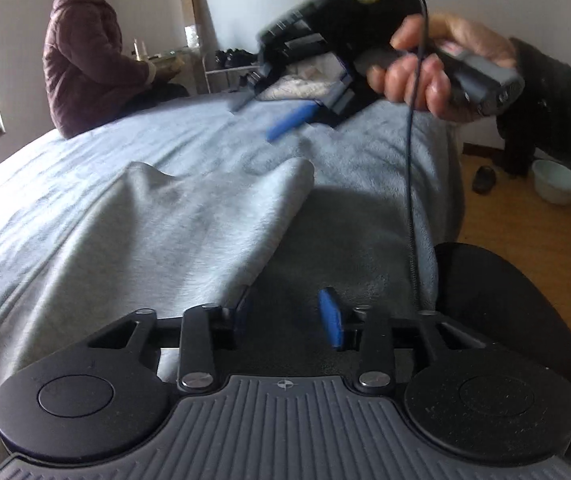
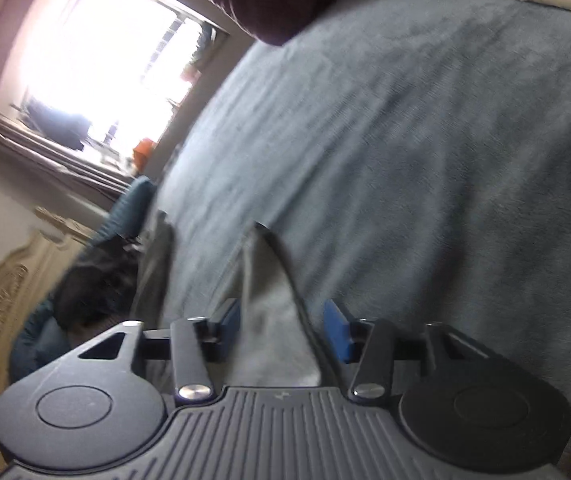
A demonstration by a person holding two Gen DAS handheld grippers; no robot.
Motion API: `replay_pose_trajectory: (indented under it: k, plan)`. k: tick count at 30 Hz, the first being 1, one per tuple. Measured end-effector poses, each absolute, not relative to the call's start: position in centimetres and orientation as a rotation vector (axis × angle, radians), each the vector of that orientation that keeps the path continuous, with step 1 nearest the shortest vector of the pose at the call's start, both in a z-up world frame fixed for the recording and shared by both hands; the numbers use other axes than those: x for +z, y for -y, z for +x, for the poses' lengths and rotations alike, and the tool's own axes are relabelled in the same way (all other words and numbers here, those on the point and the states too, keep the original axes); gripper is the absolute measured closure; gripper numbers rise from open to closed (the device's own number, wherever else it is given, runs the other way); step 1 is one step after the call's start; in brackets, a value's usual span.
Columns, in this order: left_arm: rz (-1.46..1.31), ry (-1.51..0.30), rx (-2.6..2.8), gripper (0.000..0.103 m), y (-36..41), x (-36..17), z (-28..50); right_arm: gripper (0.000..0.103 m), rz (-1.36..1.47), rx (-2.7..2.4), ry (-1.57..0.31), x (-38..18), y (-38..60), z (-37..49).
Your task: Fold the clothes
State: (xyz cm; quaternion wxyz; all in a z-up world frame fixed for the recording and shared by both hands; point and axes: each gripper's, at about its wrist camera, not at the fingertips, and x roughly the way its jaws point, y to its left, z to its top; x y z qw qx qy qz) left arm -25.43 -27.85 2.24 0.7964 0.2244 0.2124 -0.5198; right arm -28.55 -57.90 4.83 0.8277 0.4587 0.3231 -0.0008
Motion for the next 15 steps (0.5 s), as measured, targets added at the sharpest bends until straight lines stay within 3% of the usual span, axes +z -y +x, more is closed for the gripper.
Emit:
replay_pose_trajectory:
  k: [1,4,12,14,15]
  plan:
    - [0.470,-0.450,-1.105,0.063,27.3,2.5,-25.4,0.043,0.984,-0.003,-0.695,4.8,57.7,-29.1]
    - [0.420,-0.449,-1.058,0.060,25.3,3.4,-25.4,0.037,1.022,0.000,-0.716,4.6,57.2,-31.3]
    - [0.159,-0.613,-0.960,0.059,18.9,3.6,-24.9,0.035,1.112,0.008,-0.798,2.6,54.8,-31.6]
    - [0.119,-0.636,-0.912,0.059,16.9,3.2,-25.6,0.046,1.100,-0.016,-0.808,1.9,54.0,-30.2]
    - [0.095,-0.642,-0.884,0.059,15.8,2.9,-26.0,0.066,1.080,-0.022,-0.803,1.9,53.7,-29.7]
